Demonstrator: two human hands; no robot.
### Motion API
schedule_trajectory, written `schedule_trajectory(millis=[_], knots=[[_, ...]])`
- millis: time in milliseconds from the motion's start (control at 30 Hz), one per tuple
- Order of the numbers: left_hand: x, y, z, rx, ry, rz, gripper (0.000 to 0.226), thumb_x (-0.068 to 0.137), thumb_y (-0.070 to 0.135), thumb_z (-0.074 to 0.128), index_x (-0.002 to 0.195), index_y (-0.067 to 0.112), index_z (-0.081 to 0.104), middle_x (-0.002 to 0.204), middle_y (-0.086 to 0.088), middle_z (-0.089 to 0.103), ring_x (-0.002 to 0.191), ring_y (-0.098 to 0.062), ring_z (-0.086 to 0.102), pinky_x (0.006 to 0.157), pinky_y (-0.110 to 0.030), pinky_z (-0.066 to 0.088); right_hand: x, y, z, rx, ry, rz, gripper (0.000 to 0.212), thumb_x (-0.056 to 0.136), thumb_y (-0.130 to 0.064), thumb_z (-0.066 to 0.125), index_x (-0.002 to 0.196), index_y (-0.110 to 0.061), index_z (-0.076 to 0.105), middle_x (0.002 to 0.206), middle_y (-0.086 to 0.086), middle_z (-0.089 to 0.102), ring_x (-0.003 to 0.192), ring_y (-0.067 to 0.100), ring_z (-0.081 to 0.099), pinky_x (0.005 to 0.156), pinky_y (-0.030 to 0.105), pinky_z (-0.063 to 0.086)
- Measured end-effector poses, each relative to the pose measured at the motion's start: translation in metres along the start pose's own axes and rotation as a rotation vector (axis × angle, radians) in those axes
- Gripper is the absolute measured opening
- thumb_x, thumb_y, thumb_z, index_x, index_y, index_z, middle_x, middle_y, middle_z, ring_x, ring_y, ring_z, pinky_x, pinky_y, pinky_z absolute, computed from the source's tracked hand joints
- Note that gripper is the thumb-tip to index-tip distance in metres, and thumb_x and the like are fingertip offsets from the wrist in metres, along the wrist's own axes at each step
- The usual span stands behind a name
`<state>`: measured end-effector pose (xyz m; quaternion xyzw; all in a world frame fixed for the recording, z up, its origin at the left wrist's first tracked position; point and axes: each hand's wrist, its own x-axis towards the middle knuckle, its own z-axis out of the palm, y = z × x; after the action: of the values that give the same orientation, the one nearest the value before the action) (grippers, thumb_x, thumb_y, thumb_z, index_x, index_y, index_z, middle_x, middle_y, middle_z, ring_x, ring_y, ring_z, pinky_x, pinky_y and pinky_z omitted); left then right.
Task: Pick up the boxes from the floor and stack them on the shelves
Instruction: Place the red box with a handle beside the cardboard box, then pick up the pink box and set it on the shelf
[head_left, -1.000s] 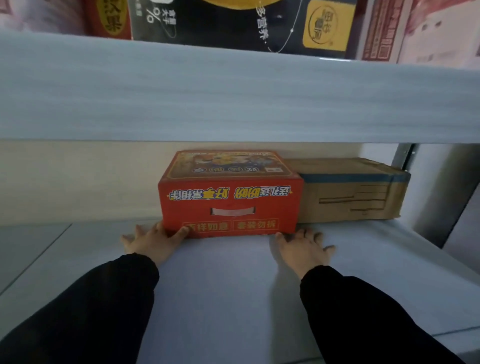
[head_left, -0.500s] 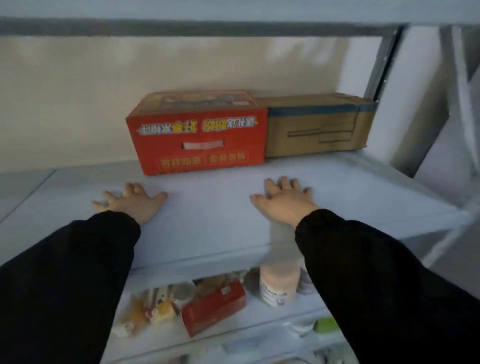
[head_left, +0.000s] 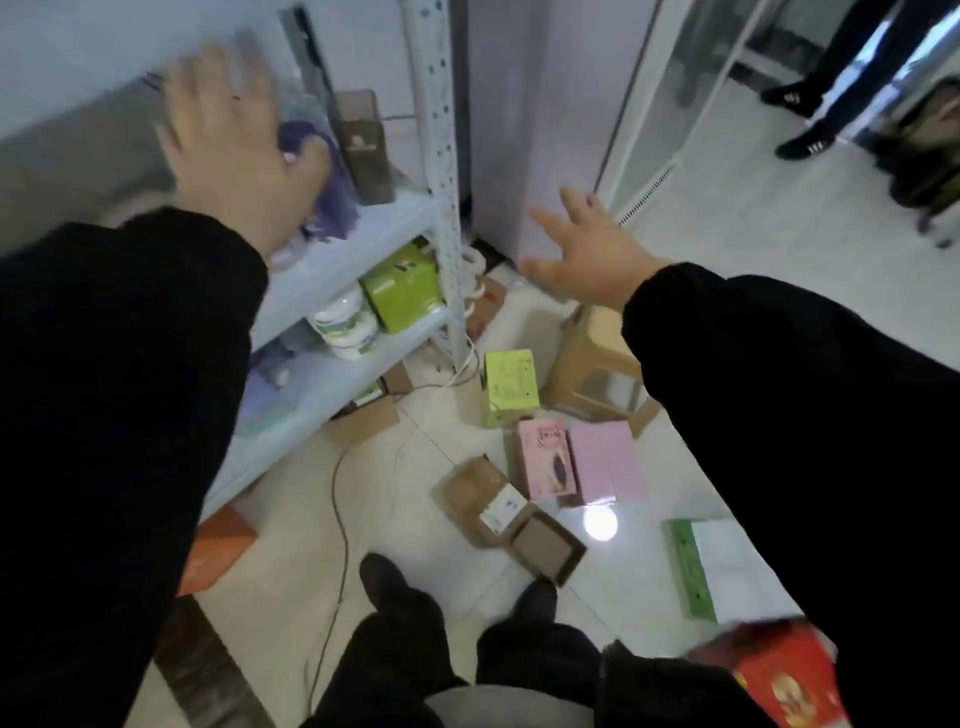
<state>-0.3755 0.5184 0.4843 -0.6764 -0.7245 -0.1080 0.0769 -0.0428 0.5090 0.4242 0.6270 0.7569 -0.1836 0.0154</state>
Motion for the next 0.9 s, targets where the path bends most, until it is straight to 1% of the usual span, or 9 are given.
schedule_trajectory(millis=[67,167,233,333,433,567,767,833,900], knots=[[-0.036,0.063,0.061,-0.004,-0.294,0.169,0.084,0.089,0.063,0.038,0.160,0.021,0.022,0.167,-0.015,0.018,0.153,-0.043,0.011,0.119,-0.063,0.016,-0.036,0.071,0.048,0.066,-0.066,0.186,0.081,0.096,-0.066,0.047,0.163,-0.030,0.016,0.171,0.014,-0.001,0.157,0.038,0.000,0.125,0.054,0.011],[-0.096,0.129,0.142,-0.060,-0.727,0.237,0.083,0.089,0.064,0.041,0.158,0.021,0.030,0.162,-0.015,0.034,0.147,-0.038,0.031,0.115,-0.046,0.031,-0.094,0.158,0.116,0.149,-0.191,0.416,0.081,0.097,-0.063,0.048,0.162,-0.025,0.020,0.169,0.019,0.012,0.154,0.042,0.011,0.124,0.054,0.018],[-0.128,0.153,0.183,-0.060,-0.960,0.238,0.072,0.099,0.052,0.050,0.159,0.017,0.032,0.160,-0.014,0.039,0.144,-0.034,0.040,0.110,-0.037,0.036,-0.138,0.198,0.152,0.218,-0.284,0.550,0.080,0.097,-0.060,0.049,0.162,-0.021,0.023,0.166,0.019,0.019,0.152,0.042,0.018,0.122,0.052,0.022],[-0.156,0.173,0.223,0.042,-1.197,0.288,0.068,0.102,0.055,0.047,0.159,0.022,0.031,0.163,-0.007,0.037,0.146,-0.028,0.040,0.110,-0.032,0.034,-0.192,0.234,0.196,0.300,-0.398,0.742,0.078,0.097,-0.056,0.052,0.160,-0.017,0.027,0.163,0.019,0.026,0.149,0.039,0.026,0.118,0.048,0.027],[-0.161,0.192,0.255,0.061,-1.298,0.288,0.061,0.104,0.052,0.044,0.156,0.023,0.036,0.159,-0.005,0.044,0.142,-0.028,0.044,0.108,-0.030,0.035,-0.220,0.246,0.224,0.430,-0.414,0.868,0.074,0.097,-0.050,0.057,0.157,-0.013,0.034,0.159,0.019,0.036,0.145,0.036,0.037,0.116,0.041,0.033],[-0.166,0.223,0.293,-0.093,-1.340,0.229,0.051,0.105,0.039,0.047,0.151,0.019,0.045,0.151,-0.010,0.052,0.134,-0.029,0.050,0.096,-0.026,0.037,-0.232,0.239,0.245,0.545,-0.371,0.978,0.067,0.099,-0.042,0.057,0.155,-0.013,0.038,0.156,0.015,0.041,0.141,0.030,0.042,0.113,0.036,0.032],[-0.184,0.262,0.347,-0.255,-1.405,0.119,0.048,0.103,0.039,0.049,0.146,0.016,0.051,0.145,-0.010,0.057,0.131,-0.031,0.053,0.106,-0.032,0.041,-0.201,0.243,0.280,0.616,-0.377,0.982,0.062,0.098,-0.038,0.057,0.154,-0.014,0.041,0.160,0.009,0.038,0.144,0.026,0.040,0.117,0.038,0.032],[-0.196,0.272,0.361,-0.318,-1.410,0.086,0.039,0.102,0.039,0.049,0.134,0.020,0.058,0.132,-0.007,0.063,0.124,-0.029,0.055,0.108,-0.036,0.042,-0.182,0.254,0.291,0.644,-0.399,0.948,0.061,0.098,-0.037,0.056,0.153,-0.017,0.042,0.160,0.008,0.039,0.143,0.026,0.041,0.117,0.039,0.032],[-0.210,0.284,0.381,-0.344,-1.396,0.052,0.027,0.098,0.039,0.050,0.116,0.024,0.064,0.108,-0.001,0.063,0.112,-0.025,0.057,0.101,-0.034,0.045,-0.161,0.273,0.303,0.688,-0.433,0.927,0.061,0.098,-0.035,0.056,0.154,-0.016,0.042,0.156,0.009,0.043,0.140,0.026,0.044,0.115,0.038,0.034]])
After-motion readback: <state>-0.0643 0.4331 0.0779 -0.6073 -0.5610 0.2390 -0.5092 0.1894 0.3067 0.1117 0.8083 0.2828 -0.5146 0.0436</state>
